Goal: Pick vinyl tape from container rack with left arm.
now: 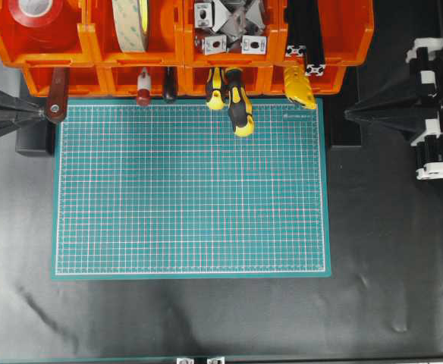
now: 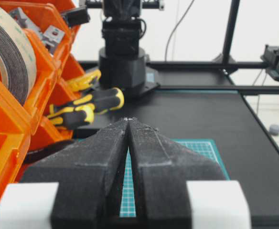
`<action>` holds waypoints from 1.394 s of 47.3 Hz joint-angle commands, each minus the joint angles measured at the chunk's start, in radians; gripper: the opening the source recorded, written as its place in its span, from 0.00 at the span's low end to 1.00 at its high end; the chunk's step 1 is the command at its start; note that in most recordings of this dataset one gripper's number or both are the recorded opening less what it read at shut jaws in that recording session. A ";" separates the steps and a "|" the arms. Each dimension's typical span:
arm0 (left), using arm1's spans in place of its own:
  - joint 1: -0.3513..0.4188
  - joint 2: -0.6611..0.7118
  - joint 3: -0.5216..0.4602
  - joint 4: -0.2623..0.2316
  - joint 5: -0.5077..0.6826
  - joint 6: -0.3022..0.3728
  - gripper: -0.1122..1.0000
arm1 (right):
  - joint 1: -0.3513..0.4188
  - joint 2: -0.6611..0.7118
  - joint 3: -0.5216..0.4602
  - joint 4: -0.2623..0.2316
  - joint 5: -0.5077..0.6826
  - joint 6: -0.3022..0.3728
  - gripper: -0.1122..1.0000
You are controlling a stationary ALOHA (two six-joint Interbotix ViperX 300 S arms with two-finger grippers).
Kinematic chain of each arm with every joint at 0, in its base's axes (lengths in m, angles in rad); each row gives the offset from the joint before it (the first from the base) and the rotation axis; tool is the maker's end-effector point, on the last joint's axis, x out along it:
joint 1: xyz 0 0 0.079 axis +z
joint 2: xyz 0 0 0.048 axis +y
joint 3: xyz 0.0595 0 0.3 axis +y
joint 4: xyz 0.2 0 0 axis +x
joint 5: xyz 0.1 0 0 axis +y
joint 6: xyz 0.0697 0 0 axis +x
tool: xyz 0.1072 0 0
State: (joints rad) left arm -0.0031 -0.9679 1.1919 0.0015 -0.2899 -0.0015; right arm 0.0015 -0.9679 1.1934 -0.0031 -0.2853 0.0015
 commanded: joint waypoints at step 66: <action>0.242 0.601 -1.252 0.083 1.876 0.218 0.10 | -0.006 -0.006 -0.028 0.008 -0.038 0.051 0.11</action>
State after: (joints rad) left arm 0.2347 -0.3636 -0.0522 0.0813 1.5938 0.2148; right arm -0.0015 -0.9756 1.1934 0.0015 -0.3068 0.0537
